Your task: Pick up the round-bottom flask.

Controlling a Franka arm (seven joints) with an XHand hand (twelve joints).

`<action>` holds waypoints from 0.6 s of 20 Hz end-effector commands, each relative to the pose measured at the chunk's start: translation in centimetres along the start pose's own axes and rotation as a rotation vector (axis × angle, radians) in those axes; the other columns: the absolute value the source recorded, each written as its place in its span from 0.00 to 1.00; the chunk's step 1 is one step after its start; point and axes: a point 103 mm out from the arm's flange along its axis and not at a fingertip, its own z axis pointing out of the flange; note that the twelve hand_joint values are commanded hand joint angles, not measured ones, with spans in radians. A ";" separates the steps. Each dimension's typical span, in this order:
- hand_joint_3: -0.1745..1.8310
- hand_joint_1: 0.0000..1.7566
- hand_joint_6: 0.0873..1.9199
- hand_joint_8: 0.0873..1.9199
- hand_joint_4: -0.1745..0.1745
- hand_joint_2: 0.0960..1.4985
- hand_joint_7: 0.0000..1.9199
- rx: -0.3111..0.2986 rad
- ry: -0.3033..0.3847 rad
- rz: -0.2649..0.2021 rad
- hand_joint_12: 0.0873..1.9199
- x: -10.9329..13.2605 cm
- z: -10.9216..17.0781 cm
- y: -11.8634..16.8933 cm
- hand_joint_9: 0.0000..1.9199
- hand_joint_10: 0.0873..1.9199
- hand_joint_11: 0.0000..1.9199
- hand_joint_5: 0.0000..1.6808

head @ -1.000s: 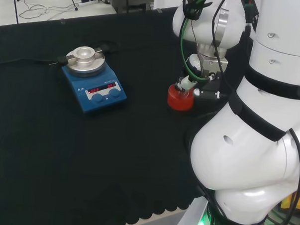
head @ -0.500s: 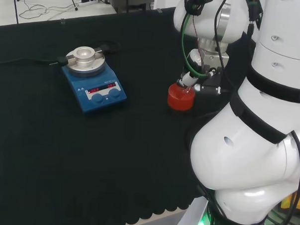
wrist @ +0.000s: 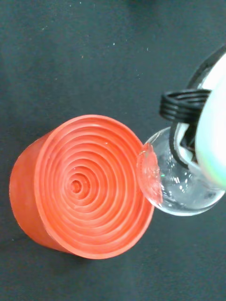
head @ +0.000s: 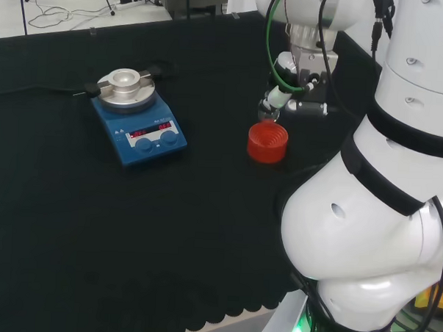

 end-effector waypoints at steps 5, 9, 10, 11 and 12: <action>0.47 0.64 0.45 0.33 0.78 0.40 0.33 0.029 -0.072 -0.044 0.67 3.0 -3.8 0.4 0.41 0.27 0.24 0.69; 0.47 0.64 0.45 0.33 0.79 0.40 0.33 0.016 -0.091 -0.072 0.67 5.2 -4.9 1.0 0.41 0.27 0.24 0.69; 0.47 0.64 0.45 0.33 0.79 0.40 0.33 0.014 -0.095 -0.077 0.67 5.7 -5.2 1.1 0.41 0.27 0.24 0.69; 0.47 0.64 0.45 0.33 0.79 0.40 0.33 0.012 -0.101 -0.085 0.67 6.3 -5.4 1.3 0.41 0.27 0.24 0.69; 0.47 0.64 0.45 0.33 0.79 0.40 0.33 0.011 -0.106 -0.091 0.67 6.9 -5.6 1.5 0.41 0.27 0.24 0.69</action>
